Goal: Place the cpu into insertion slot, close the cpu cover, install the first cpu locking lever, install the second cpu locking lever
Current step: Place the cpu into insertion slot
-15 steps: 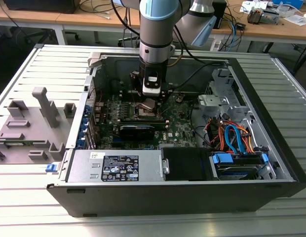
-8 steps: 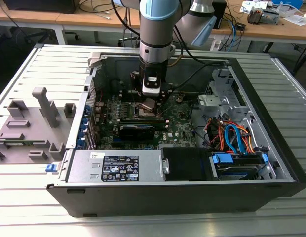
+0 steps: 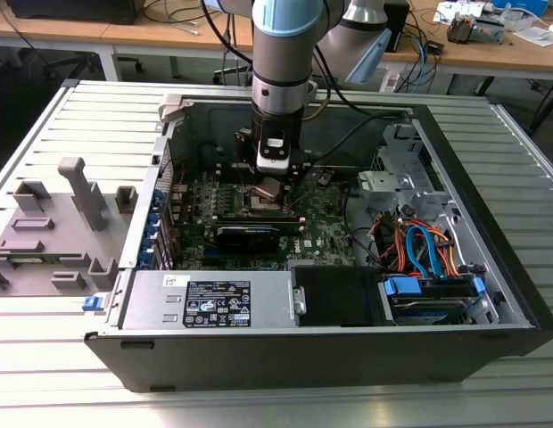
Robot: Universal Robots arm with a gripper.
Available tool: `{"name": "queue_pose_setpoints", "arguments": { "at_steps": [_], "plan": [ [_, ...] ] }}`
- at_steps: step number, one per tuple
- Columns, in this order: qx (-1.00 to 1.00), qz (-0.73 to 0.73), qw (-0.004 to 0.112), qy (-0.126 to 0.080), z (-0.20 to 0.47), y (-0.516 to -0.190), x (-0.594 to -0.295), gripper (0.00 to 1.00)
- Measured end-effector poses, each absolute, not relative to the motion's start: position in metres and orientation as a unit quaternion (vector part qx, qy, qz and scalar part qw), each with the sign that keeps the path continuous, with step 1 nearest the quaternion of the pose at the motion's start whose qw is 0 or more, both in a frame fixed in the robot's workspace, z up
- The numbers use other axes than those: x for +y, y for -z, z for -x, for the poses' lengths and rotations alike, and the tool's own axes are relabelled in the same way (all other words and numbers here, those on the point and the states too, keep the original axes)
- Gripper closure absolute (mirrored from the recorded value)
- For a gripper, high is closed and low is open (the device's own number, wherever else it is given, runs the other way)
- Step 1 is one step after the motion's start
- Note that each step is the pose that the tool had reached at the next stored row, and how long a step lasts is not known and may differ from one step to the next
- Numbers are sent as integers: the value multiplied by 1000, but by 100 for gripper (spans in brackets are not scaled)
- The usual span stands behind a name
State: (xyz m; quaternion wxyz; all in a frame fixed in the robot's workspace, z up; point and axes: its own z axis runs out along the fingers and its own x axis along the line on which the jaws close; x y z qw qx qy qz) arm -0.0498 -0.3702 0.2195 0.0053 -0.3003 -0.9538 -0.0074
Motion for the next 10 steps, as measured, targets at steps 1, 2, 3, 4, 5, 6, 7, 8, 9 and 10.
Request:
{"name": "queue_pose_setpoints", "arguments": {
  "at_steps": [1, 2, 3, 4, 5, 6, 7, 8, 9, 10],
  "plan": [
    [-954, 301, 5, 7, 50, -220, -370, 45],
    [-954, 301, 5, 7, 50, -220, -370, 45],
    [-953, 301, 5, 7, 50, -220, -370, 45],
    [-953, 302, 5, 7, 50, -220, -370, 45],
    [-953, 302, 5, 7, 50, -220, -370, 45],
    [-953, 302, 5, 7, 50, -220, -370, 45],
    [-953, 303, 5, 7, 50, -220, -370, 45],
    [-953, 303, 5, 7, 50, -220, -370, 45],
    [-953, 304, 5, 7, 50, -220, -370, 45],
    [-953, 304, 5, 7, 50, -220, -370, 45]
  ]
}}
